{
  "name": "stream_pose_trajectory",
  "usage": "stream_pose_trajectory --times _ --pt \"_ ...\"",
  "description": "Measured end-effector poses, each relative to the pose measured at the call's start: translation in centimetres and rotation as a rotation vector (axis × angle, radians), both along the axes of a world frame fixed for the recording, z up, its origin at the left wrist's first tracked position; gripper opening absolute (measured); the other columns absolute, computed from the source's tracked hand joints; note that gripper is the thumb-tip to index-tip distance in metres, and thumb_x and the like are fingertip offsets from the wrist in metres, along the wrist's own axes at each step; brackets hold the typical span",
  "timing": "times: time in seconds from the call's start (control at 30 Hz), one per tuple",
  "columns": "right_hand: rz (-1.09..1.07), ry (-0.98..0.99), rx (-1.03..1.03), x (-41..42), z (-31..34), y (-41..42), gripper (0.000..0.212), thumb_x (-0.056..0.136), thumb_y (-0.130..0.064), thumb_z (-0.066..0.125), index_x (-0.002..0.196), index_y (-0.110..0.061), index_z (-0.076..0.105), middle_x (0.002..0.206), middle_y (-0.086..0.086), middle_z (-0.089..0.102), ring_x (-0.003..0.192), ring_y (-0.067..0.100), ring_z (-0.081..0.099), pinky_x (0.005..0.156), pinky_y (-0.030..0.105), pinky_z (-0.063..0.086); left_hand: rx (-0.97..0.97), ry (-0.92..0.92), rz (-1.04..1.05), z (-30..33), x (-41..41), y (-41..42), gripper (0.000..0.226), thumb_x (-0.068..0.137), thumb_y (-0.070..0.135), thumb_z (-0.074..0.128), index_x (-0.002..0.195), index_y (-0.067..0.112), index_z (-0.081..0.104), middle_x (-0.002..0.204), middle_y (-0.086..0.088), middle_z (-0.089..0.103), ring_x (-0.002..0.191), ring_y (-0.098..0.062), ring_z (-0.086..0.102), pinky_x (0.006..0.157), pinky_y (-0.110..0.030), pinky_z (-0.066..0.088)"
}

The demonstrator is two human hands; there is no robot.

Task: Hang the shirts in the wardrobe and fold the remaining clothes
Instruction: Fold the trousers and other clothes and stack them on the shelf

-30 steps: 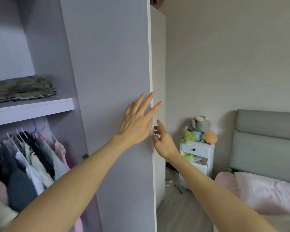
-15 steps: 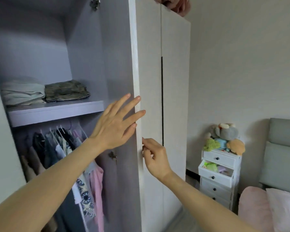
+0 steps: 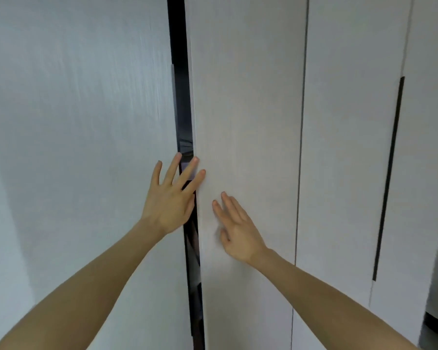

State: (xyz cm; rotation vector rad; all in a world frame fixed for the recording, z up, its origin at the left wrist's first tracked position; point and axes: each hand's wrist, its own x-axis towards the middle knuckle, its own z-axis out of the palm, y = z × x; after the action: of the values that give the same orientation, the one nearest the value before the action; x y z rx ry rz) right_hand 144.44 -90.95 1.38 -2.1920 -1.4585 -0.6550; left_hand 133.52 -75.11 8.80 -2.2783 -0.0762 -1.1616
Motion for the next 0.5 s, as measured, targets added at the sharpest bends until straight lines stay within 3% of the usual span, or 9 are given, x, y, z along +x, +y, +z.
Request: stream_pose_trajectory --times 0.07,0.17,0.23,0.5 --pt "-0.074 0.013 -0.091 1.2 0.0 2.3 0.067 0.095 -0.019 0.033 0.148 -0.027 -0.008 0.146 -0.006 -0.032 0.142 0.021 -0.020 0.118 0.040 -0.002 -0.056 0.047 0.113 0.1 0.5 1.3 0.060 0.084 0.025 0.060 0.140 0.015 0.041 0.151 -0.009 0.031 0.138 -0.040 0.025 0.106 -0.063 0.021" --pt "-0.126 0.016 -0.181 2.4 0.3 4.9 0.071 0.095 -0.020 0.034 0.147 -0.031 -0.012 0.150 -0.006 -0.032 0.141 0.023 -0.024 0.116 0.043 -0.006 -0.112 0.097 0.267 -0.2 2.1 3.4 0.064 0.095 0.037 0.037 0.150 0.020 0.008 0.158 -0.002 -0.003 0.144 -0.033 -0.007 0.112 -0.058 -0.002" --pt "-0.158 0.006 -0.220 3.1 0.8 6.3 0.070 0.095 -0.021 0.034 0.147 -0.032 -0.011 0.151 -0.005 -0.031 0.140 0.024 -0.026 0.116 0.045 -0.008 -0.139 0.129 0.352 -0.1 3.3 4.4 0.067 0.096 0.043 0.028 0.149 0.020 -0.005 0.157 -0.001 -0.016 0.142 -0.031 -0.019 0.111 -0.057 -0.010" --pt "-0.187 0.001 -0.303 4.9 1.5 8.5 0.070 0.096 -0.020 0.035 0.148 -0.032 -0.009 0.150 -0.006 -0.033 0.138 0.025 -0.030 0.115 0.048 -0.007 -0.284 0.156 0.360 -0.1 6.0 6.5 0.071 0.096 0.035 0.035 0.148 0.021 -0.012 0.155 -0.001 -0.022 0.142 -0.030 -0.019 0.112 -0.057 -0.005"
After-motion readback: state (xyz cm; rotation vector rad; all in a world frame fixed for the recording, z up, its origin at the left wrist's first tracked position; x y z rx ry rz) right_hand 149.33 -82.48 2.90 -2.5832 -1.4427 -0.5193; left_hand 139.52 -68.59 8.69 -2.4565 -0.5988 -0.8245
